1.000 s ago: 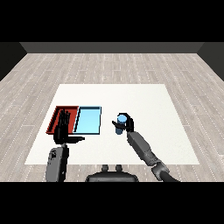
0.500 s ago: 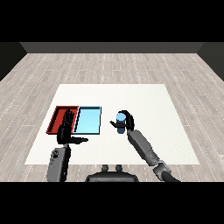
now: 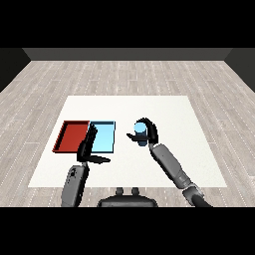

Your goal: Pick the blue can and put it in the blue box

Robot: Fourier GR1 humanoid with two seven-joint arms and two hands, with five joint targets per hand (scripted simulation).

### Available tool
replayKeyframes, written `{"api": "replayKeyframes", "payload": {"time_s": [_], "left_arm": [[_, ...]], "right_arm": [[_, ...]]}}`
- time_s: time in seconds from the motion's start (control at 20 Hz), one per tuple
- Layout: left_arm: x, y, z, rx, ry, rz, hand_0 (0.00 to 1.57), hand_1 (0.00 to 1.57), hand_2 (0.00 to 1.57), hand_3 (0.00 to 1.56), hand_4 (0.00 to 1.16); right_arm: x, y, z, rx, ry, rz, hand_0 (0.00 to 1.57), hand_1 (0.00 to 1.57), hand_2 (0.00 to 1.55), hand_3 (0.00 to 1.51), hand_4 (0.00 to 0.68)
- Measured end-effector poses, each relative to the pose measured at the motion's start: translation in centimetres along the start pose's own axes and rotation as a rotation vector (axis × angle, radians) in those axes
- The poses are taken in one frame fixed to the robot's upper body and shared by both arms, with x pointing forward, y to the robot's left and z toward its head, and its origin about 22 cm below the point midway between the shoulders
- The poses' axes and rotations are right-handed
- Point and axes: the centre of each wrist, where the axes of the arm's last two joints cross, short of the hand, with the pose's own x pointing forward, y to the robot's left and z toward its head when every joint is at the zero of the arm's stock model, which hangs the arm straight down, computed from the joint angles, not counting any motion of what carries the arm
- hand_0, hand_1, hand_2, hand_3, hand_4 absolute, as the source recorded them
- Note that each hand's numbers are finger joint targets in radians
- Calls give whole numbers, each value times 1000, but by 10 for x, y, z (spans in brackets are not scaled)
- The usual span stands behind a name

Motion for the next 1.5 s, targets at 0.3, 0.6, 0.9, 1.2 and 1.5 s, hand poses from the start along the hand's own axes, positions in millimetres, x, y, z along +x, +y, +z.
{"api": "replayKeyframes", "payload": {"time_s": [0.3, 0.6, 0.9, 1.2, 1.5], "left_arm": [[-13, -27, -11, -45, 40, 39, 0, 0, 0, 0, 0], [-17, -43, -16, -77, 63, 70, 0, 0, 0, 0, 0], [-25, -59, -18, -96, 115, 101, 0, 0, 0, 0, 0], [-33, -74, -27, -102, 150, 99, 0, 0, 0, 0, 0], [-40, -86, -28, -97, 162, 109, 0, 0, 0, 0, 0]], "right_arm": [[16, -17, 11, 17, -28, 28, 1421, 1421, 1445, 1405, 616], [21, -20, 19, 26, -47, 54, 1440, 1440, 1451, 1399, 615], [26, -17, 19, 47, -68, 59, 1461, 1461, 1461, 1400, 609], [31, -7, 17, 78, -61, 65, 1487, 1487, 1467, 1400, 609], [31, -6, 15, 96, -93, 69, 1492, 1492, 1469, 1400, 606]]}}
